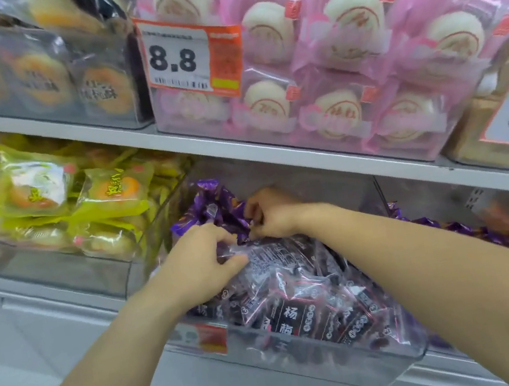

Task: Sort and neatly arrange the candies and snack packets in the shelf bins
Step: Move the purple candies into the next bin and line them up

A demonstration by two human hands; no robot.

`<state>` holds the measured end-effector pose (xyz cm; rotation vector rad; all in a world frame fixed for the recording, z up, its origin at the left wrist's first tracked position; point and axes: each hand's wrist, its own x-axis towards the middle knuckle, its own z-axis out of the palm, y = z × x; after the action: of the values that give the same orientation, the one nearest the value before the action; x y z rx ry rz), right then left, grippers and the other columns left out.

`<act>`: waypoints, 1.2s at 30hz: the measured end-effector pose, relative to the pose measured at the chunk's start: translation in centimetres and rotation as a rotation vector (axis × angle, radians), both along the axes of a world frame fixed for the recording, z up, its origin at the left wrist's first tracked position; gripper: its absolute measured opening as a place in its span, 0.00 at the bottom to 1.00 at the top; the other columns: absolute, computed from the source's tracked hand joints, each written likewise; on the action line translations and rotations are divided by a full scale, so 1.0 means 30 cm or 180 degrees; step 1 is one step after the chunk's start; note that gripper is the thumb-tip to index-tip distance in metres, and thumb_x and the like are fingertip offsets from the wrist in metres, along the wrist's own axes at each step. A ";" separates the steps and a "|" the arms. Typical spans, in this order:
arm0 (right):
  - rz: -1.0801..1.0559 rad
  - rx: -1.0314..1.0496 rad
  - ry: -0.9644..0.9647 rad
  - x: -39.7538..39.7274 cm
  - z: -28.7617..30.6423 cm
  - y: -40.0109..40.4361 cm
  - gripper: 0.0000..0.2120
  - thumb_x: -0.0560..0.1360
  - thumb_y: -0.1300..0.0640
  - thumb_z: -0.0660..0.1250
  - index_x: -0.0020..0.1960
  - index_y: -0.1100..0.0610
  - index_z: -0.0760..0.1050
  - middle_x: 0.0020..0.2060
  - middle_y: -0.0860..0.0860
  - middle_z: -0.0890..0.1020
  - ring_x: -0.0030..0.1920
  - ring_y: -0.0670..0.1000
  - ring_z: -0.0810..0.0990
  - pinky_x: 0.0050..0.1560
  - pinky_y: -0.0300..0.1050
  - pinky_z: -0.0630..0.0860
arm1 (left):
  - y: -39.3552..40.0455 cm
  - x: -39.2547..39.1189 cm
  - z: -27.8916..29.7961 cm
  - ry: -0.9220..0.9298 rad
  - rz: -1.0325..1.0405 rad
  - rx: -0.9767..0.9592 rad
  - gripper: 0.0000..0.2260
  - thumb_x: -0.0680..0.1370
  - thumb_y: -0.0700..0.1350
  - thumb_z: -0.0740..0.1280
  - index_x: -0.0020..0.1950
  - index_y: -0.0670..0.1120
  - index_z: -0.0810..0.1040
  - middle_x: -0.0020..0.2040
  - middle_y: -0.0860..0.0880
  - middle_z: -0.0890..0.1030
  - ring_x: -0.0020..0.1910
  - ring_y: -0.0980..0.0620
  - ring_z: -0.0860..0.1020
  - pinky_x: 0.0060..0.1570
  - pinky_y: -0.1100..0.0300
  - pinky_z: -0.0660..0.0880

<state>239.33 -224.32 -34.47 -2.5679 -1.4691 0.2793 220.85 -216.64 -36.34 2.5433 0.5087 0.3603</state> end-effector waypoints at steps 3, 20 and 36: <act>-0.0134 0.0412 0.0132 0.003 0.003 -0.004 0.09 0.73 0.57 0.73 0.53 0.53 0.80 0.46 0.51 0.83 0.48 0.53 0.82 0.50 0.45 0.77 | 0.016 0.003 -0.010 -0.0628 0.0273 -0.0644 0.12 0.75 0.52 0.72 0.56 0.49 0.80 0.49 0.57 0.81 0.46 0.65 0.77 0.49 0.68 0.74; -0.0706 0.1142 0.0622 0.036 -0.034 0.095 0.13 0.69 0.55 0.78 0.51 0.58 0.82 0.40 0.51 0.83 0.42 0.48 0.80 0.51 0.45 0.79 | 0.043 -0.004 0.010 -0.1749 0.0944 -0.1960 0.01 0.75 0.43 0.73 0.44 0.47 0.83 0.36 0.49 0.86 0.34 0.53 0.84 0.44 0.51 0.82; -0.1146 0.2239 0.3571 -0.237 0.155 -0.404 0.10 0.75 0.69 0.68 0.56 0.66 0.79 0.46 0.62 0.84 0.38 0.52 0.83 0.41 0.42 0.81 | -0.113 -0.047 0.158 -0.1661 0.0399 -0.3360 0.09 0.80 0.43 0.67 0.50 0.36 0.79 0.39 0.39 0.85 0.37 0.45 0.85 0.38 0.56 0.83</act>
<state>232.23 -236.43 -29.81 -1.5476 -0.5169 0.7930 219.44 -220.03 -31.59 1.3399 0.4726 0.5812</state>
